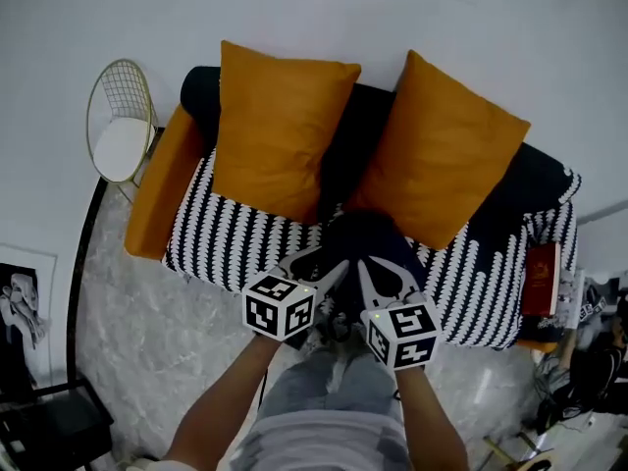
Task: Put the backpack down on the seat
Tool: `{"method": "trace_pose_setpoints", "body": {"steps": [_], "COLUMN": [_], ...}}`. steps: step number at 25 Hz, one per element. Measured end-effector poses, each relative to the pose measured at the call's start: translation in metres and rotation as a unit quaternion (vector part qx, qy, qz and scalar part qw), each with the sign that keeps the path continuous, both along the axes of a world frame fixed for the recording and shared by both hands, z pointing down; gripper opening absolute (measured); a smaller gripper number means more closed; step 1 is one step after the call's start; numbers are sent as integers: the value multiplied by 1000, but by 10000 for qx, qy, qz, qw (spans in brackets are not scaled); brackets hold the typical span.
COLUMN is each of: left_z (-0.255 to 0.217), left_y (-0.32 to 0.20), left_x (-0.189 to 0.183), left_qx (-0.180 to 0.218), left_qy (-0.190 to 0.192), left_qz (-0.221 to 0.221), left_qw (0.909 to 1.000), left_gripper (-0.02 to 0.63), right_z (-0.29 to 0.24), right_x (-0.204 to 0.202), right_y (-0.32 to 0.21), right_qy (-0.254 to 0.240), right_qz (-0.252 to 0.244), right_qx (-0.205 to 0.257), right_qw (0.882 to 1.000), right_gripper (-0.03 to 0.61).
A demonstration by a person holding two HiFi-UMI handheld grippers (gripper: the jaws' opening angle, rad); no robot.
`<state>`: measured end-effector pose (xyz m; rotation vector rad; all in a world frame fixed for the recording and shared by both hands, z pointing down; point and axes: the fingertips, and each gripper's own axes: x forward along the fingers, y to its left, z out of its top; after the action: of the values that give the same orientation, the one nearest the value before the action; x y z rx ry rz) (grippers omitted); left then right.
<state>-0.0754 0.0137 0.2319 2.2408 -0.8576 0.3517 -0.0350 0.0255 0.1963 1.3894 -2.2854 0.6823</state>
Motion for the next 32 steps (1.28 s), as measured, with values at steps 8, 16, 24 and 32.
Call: {"method": "trace_pose_setpoints", "body": {"steps": [8,16,24,32], "left_z": [-61,-95,-114,-121], "left_y": [9,30,31,29], "left_x": [9,21,30,34], "left_qx": [590,788,1032,1079], "left_qy": [-149,-156,-211,-147], "left_qz": [37,161,303,382], "left_qw": [9981,9966,9940,9933], "left_gripper": [77,12,5,5], "right_z": [-56,-90,-103,-105], "right_x": [16,17,15,14], "right_y": [9,29,34,32], "right_qy": [28,60,129,199], "right_qz": [213,317,377,398], "right_qx": [418,671,860,897], "right_qw": [9989,9972,9955,9950], "right_gripper": [2,2,2,2]}}
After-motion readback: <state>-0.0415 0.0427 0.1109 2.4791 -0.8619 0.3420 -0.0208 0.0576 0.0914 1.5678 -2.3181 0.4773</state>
